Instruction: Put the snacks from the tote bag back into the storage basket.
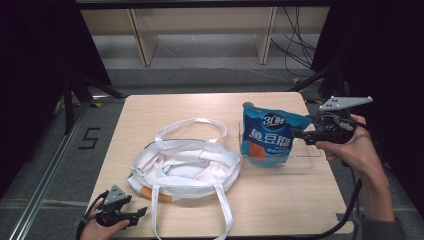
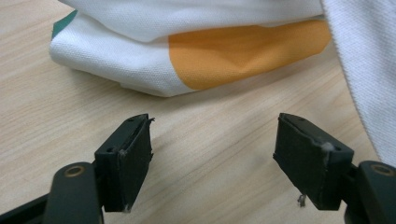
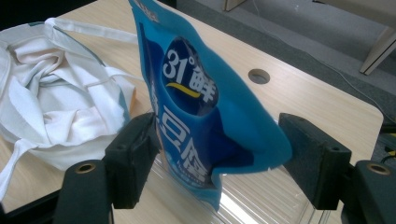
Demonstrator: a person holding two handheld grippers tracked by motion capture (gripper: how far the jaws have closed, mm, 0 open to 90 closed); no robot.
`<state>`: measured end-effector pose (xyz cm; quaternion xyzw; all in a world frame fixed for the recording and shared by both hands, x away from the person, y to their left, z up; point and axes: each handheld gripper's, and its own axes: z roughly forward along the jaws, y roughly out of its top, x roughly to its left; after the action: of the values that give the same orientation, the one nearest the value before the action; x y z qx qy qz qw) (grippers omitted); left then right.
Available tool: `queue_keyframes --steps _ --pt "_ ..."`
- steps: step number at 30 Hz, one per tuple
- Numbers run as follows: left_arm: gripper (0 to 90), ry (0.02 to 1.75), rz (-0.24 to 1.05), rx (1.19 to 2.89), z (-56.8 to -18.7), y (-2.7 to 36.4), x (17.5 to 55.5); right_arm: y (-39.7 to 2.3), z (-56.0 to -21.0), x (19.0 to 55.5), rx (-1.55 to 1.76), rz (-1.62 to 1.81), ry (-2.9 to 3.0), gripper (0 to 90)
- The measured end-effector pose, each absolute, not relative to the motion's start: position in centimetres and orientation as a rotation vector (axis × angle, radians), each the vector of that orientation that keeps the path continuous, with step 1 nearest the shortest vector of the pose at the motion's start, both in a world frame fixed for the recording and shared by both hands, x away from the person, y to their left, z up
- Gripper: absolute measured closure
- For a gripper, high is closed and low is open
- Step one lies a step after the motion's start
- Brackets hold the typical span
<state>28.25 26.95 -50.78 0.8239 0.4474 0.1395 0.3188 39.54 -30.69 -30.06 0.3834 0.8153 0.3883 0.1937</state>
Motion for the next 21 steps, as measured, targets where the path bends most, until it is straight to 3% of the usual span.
queue_keyframes --steps 21 --pt "27.0 1.171 0.363 2.164 -51.0 27.1 28.3 -31.3 -33.8 37.5 1.128 1.136 2.233 29.9"
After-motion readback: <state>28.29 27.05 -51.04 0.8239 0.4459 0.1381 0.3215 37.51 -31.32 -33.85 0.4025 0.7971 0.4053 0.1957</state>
